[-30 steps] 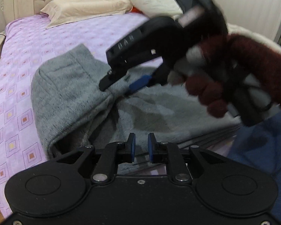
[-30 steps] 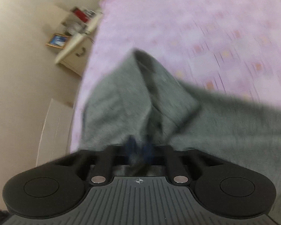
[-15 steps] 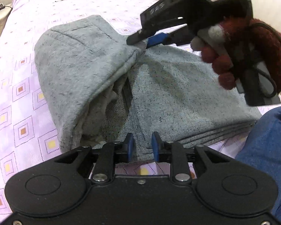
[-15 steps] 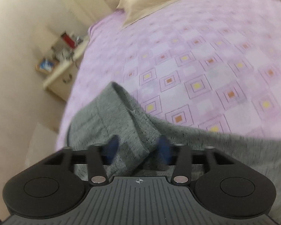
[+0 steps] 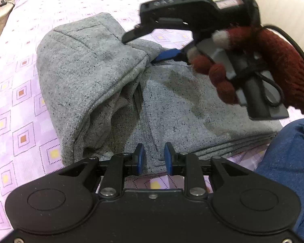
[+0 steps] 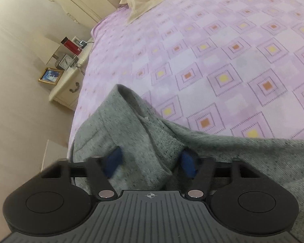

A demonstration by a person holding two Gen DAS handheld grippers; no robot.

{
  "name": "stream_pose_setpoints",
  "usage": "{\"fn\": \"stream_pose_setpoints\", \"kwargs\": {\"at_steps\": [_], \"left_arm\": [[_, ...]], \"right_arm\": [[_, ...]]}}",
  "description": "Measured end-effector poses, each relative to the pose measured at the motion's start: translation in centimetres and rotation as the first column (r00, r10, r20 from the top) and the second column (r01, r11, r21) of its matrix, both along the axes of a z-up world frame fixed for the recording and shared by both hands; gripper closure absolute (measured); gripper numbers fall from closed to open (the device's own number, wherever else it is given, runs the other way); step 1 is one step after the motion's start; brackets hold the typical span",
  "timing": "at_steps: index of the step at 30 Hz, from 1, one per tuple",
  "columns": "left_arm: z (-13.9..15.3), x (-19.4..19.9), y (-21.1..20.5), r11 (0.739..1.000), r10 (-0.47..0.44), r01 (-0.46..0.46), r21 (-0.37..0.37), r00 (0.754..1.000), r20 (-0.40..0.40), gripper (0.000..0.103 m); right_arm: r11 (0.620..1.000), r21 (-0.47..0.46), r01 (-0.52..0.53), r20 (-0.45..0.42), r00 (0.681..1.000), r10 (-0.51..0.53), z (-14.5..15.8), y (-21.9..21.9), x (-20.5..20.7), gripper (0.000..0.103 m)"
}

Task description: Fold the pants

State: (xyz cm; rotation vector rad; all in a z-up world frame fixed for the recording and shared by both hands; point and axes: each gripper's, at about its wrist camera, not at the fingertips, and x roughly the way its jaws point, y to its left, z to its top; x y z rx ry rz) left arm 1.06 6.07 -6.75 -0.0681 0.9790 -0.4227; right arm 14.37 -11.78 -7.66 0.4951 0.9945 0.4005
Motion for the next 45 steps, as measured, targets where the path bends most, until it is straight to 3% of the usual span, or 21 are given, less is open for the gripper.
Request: {"fn": "stream_pose_setpoints", "kwargs": {"at_steps": [1,2,4,8,12,15,18,21,25,30,34,37,41,45], "left_arm": [[0.0,0.0,0.0,1.000,0.000,0.000,0.005,1.000,0.003,0.069],[-0.1,-0.1,-0.2,1.000,-0.002,0.001,0.011,1.000,0.006,0.069],[0.0,-0.3,-0.5,1.000,-0.001,0.001,0.020,1.000,0.011,0.069],[0.2,-0.7,-1.0,0.999,0.001,-0.002,0.042,1.000,0.023,0.068],[0.6,-1.2,-2.0,0.995,-0.009,0.005,0.097,0.999,0.048,0.068],[0.9,-1.9,-3.2,0.985,-0.042,0.031,0.168,0.997,0.067,0.068],[0.8,-2.5,-3.9,0.970,-0.114,0.100,0.222,0.992,0.052,0.070],[1.0,-3.5,-4.4,0.952,-0.191,0.165,0.259,0.979,0.075,0.070],[1.2,-3.7,-3.7,0.943,-0.253,0.245,0.225,0.967,0.010,0.070],[2.7,-3.8,-0.7,0.944,-0.293,0.295,0.148,0.955,-0.038,0.070],[5.4,-1.9,1.2,0.979,-0.200,0.200,0.040,0.980,-0.001,0.070],[6.3,-0.1,0.1,0.991,-0.136,0.135,0.020,0.989,0.052,0.070],[5.0,2.2,-3.4,0.991,-0.134,0.134,0.008,0.989,0.069,0.069],[1.0,3.4,-6.5,0.968,-0.232,0.233,0.091,0.972,-0.022,0.069]], "right_arm": [[1.000,-0.019,-0.004,0.017,1.000,0.004,0.2,0.4,-0.1,0.089],[0.999,-0.044,-0.016,0.042,0.999,0.018,0.7,0.8,-0.2,0.091],[0.995,-0.092,-0.048,0.103,0.993,0.058,2.4,2.0,-0.9,0.093],[0.996,-0.076,-0.049,0.257,0.964,0.067,8.3,2.1,-3.2,0.094],[0.989,-0.144,0.033,0.372,0.928,0.024,14.3,-0.4,-7.3,0.094],[0.969,-0.200,0.144,0.383,0.922,-0.058,16.3,-4.2,-11.0,0.094],[0.928,-0.286,0.238,0.318,0.937,-0.143,15.3,-8.2,-13.6,0.095],[0.885,-0.368,0.286,0.147,0.957,-0.249,11.0,-11.9,-14.3,0.095],[0.883,-0.377,0.280,0.009,0.954,-0.299,6.6,-14.1,-14.3,0.095],[0.901,-0.344,0.264,0.014,0.961,-0.276,6.9,-14.9,-14.6,0.095],[0.901,-0.381,0.206,0.019,0.976,-0.215,7.4,-14.3,-15.4,0.095],[0.893,-0.413,0.177,-0.026,0.978,-0.206,6.8,-14.6,-15.4,0.095],[0.893,-0.419,0.162,-0.090,0.972,-0.218,5.3,-15.5,-15.1,0.095],[0.859,-0.458,0.228,-0.034,0.962,-0.273,6.8,-15.9,-15.6,0.094]]}}
